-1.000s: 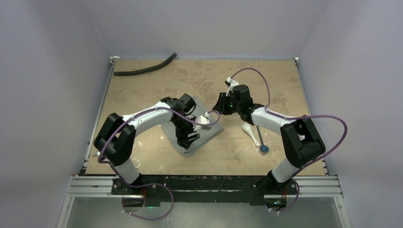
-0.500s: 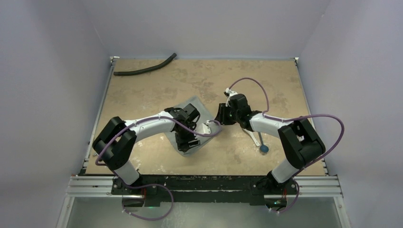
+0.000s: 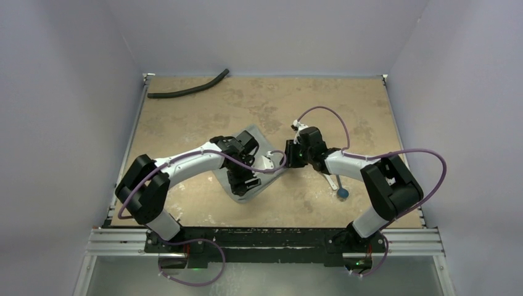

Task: Fold the napkin into a case and place the utensils inside
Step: Rotate the lower triangle-folded napkin at the center of the board.

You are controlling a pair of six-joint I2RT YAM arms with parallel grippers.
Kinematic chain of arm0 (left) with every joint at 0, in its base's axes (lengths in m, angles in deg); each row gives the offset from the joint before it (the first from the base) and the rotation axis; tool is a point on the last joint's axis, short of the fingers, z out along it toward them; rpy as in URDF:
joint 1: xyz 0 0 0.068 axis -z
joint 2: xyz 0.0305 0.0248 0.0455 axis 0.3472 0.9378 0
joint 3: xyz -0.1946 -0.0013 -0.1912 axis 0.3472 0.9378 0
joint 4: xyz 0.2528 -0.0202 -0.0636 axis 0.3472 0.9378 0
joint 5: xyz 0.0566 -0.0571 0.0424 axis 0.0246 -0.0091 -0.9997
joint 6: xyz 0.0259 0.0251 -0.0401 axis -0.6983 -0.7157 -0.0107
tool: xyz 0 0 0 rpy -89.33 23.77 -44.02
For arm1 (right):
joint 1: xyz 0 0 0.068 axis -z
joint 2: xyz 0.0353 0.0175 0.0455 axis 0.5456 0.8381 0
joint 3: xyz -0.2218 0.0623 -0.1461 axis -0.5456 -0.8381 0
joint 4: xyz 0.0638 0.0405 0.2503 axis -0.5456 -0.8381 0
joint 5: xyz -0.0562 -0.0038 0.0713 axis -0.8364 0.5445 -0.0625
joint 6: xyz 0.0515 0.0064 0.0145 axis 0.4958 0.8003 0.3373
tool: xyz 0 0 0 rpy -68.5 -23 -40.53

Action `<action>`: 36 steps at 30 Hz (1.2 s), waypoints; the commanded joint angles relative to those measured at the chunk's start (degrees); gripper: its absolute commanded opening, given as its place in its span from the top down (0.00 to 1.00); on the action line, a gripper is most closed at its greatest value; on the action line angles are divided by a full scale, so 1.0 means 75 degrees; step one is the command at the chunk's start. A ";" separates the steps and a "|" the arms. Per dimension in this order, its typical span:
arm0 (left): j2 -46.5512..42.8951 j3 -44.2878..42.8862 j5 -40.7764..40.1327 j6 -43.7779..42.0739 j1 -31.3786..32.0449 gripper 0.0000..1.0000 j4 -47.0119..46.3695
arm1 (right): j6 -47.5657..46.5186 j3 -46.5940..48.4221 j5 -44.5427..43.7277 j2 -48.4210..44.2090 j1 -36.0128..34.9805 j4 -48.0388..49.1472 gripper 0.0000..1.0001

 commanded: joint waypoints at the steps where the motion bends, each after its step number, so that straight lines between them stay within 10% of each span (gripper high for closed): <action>1: -0.0390 -0.0051 0.0557 -0.0106 0.0064 0.38 0.0434 | 0.0058 -0.0072 0.0147 -0.0210 0.0010 0.0289 0.69; 26: -0.0280 0.0916 -0.0462 0.0174 0.0837 0.60 -0.0819 | 0.0068 0.0157 0.0217 0.0002 0.0039 0.0019 0.98; 36: -0.0495 0.1211 -0.0914 0.0213 0.1211 0.51 -0.0832 | 0.0017 0.0401 0.0314 -0.0083 0.0180 -0.0122 0.99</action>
